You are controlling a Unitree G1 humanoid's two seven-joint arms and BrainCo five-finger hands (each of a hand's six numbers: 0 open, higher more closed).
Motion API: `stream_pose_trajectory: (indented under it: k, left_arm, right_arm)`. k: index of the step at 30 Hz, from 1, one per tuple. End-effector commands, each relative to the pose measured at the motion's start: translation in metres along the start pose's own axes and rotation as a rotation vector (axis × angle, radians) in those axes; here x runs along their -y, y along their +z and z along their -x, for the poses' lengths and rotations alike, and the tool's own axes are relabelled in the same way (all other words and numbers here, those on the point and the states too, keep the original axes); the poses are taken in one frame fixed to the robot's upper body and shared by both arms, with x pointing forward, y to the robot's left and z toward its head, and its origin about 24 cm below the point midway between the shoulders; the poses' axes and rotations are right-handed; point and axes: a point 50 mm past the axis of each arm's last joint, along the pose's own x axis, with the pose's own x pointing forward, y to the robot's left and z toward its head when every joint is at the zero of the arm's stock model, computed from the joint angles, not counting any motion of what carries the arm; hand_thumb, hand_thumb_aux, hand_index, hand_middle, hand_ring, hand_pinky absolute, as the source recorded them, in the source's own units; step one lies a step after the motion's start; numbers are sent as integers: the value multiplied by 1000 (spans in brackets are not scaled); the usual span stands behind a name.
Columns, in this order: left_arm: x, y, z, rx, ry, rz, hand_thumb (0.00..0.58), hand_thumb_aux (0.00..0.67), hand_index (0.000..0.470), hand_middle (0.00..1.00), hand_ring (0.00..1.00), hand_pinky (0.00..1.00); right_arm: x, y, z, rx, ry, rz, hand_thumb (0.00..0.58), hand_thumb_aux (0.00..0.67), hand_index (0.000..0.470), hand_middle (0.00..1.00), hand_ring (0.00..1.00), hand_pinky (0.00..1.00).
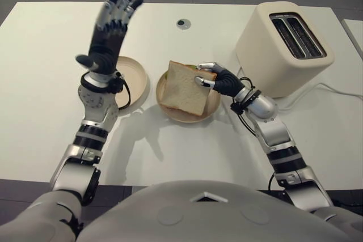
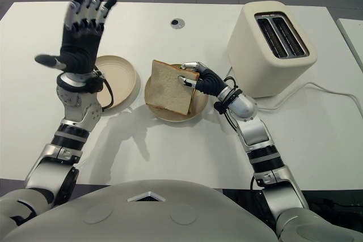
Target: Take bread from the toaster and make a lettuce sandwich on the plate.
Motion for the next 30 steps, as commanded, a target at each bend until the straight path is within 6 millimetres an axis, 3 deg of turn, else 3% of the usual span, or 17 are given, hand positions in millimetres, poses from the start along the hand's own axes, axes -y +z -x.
stream_pose_trajectory:
  k: [1,6,14,15,16,17,20,22,23,27,30]
  left_arm:
    - [31,-5,17,-124,-335,-42,0,0,0,0,0,0]
    - [49,-29,48,-386,-636,-187,0,0,0,0,0,0]
    - [55,-66,87,-716,-856,-341,0,0,0,0,0,0]
    - [56,-68,93,-746,-889,-345,0,0,0,0,0,0]
    - [58,-68,97,-757,-912,-339,0,0,0,0,0,0]
    - [60,-67,98,-754,-922,-332,0,0,0,0,0,0]
    - [65,-64,99,-729,-933,-313,0,0,0,0,0,0]
    - [66,-63,98,-718,-936,-306,0,0,0,0,0,0]
    - [66,-62,98,-716,-937,-305,0,0,0,0,0,0]
    - [66,-62,99,-722,-941,-300,0,0,0,0,0,0]
    - [66,-63,99,-729,-933,-302,0,0,0,0,0,0]
  right_arm:
    - [6,-6,-5,-27,-46,58,580,670,470,1000,1000,1000]
    - [8,-10,-9,-35,-79,92,580,670,470,1000,1000,1000]
    - [7,-15,-11,-60,-82,125,580,670,470,1000,1000,1000]
    - [7,-14,-11,-58,-83,129,567,570,400,1000,1000,1000]
    - [6,-13,-11,-48,-86,129,410,307,216,996,996,996]
    - [6,-11,-12,-37,-97,130,0,0,0,949,949,949]
    - [12,-4,-14,4,-155,124,0,0,0,722,722,722]
    - [23,2,-14,42,-247,113,0,0,0,482,482,482]
    - [30,7,-13,71,-309,97,0,0,0,416,416,416]
    - [57,27,-5,241,-570,-10,0,0,0,369,369,369]
    - [67,36,3,319,-668,-37,0,0,0,318,318,318]
